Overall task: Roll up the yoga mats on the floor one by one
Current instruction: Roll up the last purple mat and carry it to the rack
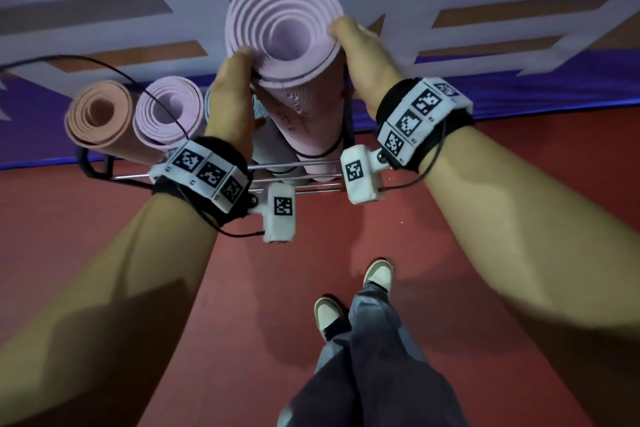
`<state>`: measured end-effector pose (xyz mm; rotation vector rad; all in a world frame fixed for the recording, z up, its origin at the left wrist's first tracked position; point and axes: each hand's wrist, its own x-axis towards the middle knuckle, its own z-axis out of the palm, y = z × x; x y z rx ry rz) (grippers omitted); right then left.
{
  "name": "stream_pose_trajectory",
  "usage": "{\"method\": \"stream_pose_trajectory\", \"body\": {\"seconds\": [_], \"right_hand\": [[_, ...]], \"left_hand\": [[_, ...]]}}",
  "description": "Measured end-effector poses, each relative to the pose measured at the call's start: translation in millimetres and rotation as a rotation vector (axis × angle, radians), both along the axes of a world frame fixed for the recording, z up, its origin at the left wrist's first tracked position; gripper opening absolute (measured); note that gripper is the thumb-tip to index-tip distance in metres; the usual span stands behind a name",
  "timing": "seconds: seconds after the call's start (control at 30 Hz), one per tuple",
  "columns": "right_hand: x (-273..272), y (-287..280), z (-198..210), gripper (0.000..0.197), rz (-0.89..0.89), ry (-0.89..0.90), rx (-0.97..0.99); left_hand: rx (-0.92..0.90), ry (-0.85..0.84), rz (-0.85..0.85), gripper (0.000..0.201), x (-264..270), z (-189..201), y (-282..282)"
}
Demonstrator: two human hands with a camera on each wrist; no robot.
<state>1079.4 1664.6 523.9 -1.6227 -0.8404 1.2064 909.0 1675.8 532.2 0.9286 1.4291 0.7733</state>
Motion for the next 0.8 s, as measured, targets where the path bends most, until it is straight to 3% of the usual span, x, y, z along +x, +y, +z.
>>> {"method": "stream_pose_trajectory", "body": {"seconds": [0.13, 0.3, 0.47, 0.53, 0.63, 0.73, 0.8], "right_hand": [[2.8, 2.2, -19.8, 0.03, -0.032, -0.001, 0.015], [4.7, 9.6, -16.8, 0.024, -0.023, 0.007, 0.018], [4.1, -3.2, -33.6, 0.063, 0.005, 0.121, 0.122], [8.4, -11.3, -49.3, 0.07, -0.024, 0.188, 0.094], [19.5, -25.0, -83.4, 0.065, -0.116, 0.19, -0.034], [34.2, -42.6, -137.8, 0.068, -0.129, 0.07, -0.195], [44.8, -54.9, -181.8, 0.065, -0.102, -0.004, -0.286]], "left_hand": [[0.017, -0.01, -0.031, 0.032, -0.1, -16.5, 3.0], [0.026, -0.008, 0.021, 0.04, 7.6, -16.6, 12.4], [-0.02, -0.373, 0.058, 0.06, -4.7, -42.2, 3.8], [-0.151, -0.49, 0.249, 0.068, -16.0, -61.2, -1.8], [-0.337, -0.366, 0.524, 0.054, -27.8, -97.4, -21.5], [-0.466, -0.117, 0.445, 0.027, -20.5, -141.4, -47.9], [-0.54, 0.042, 0.311, 0.021, -13.1, -175.2, -62.5]]}}
